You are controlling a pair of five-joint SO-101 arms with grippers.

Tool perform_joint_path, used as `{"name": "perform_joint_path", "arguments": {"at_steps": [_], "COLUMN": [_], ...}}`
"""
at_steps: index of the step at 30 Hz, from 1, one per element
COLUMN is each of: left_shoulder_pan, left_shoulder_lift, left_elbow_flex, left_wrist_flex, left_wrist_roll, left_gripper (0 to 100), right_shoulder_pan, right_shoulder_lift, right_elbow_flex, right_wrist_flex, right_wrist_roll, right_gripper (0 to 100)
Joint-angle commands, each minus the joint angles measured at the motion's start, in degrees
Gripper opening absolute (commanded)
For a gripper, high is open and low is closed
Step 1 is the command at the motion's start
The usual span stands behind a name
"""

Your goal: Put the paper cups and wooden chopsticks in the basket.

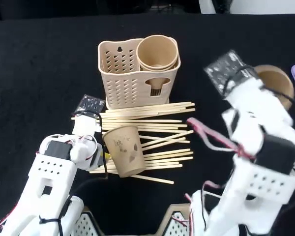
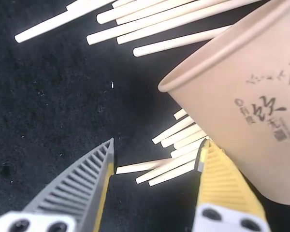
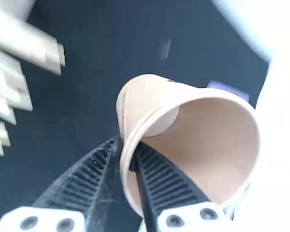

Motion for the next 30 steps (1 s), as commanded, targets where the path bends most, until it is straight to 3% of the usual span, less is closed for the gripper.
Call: {"name": "perform_joint_path", "arguments": {"at_steps": [1,6,13,21,30], "left_shoulder_pan": [-0.6,-0.6,-0.6,-0.6,-0.6], "left_shoulder_lift": [-0.9,-0.9,-0.9,-0.9,-0.9], "left_elbow_flex": [-0.3,-0.5,-0.3,-0.8,-0.8], "left_wrist_flex": [-0.4,-0.3,-0.3,1.1,1.8], "left_wrist_roll": [0.4,0.4,0.4,0.4,0.4], "left_gripper": [28,28,28,28,28], "right_shoulder_pan": [-12.0,-19.7,-24.8,-33.0,-33.4], "right_shoulder_lift": [0.3,8.7,24.3,41.6,59.2], "right_elbow_flex": [-10.1,-14.9,-24.9,-47.5,-72.6], "right_wrist_flex": [-4.3,-14.8,-14.2,-1.8,16.4], "right_wrist_roll": [-7.2,-7.9,-11.1,-11.8,-5.3], "right_gripper": [1.1,1.1,1.1,1.1,1.1]}}
